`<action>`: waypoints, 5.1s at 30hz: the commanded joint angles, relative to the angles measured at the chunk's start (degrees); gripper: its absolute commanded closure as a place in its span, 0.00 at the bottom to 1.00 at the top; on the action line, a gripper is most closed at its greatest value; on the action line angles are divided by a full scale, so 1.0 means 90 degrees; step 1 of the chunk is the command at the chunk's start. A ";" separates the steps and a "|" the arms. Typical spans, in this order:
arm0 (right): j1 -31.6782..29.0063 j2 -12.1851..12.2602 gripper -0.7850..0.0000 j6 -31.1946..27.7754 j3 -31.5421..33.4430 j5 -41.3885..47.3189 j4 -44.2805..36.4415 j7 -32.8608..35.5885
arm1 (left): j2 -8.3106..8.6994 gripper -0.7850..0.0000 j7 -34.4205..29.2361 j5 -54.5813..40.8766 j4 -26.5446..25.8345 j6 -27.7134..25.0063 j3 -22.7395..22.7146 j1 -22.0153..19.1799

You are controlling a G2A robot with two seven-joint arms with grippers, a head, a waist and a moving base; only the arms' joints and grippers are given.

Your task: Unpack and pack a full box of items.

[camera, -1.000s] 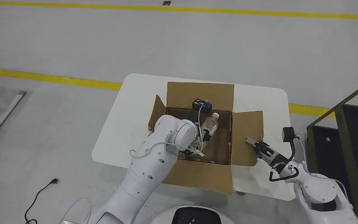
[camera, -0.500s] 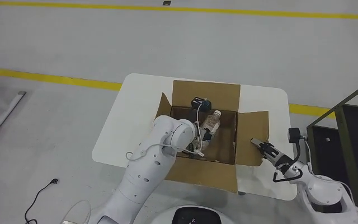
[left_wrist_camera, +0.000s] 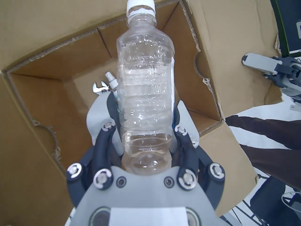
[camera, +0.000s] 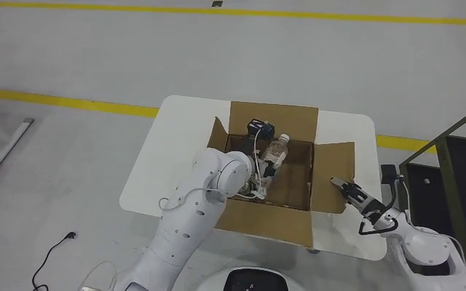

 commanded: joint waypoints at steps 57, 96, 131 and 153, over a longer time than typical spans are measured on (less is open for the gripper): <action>0.0153 0.0036 1.00 -0.0205 -0.0007 0.0023 0.0269 0.0080 | 0.0604 1.00 -0.1014 0.2175 -0.2951 -0.0573 -0.1916 0.0614; 0.0297 0.0146 1.00 -0.0465 0.0459 0.0085 0.0755 0.0533 | 0.0873 1.00 -0.0308 0.3165 -0.2486 -0.0955 -0.2354 0.2630; 0.0550 0.0200 1.00 -0.0701 0.0224 0.0293 0.1131 0.0908 | 0.0989 0.95 0.1729 0.3467 0.0263 -0.0782 -0.2179 0.2720; 0.1577 0.0274 1.00 -0.1457 -0.0272 -0.0067 0.2063 0.1580 | 0.1063 0.00 0.1371 0.3477 -0.0480 -0.0934 -0.2111 0.2804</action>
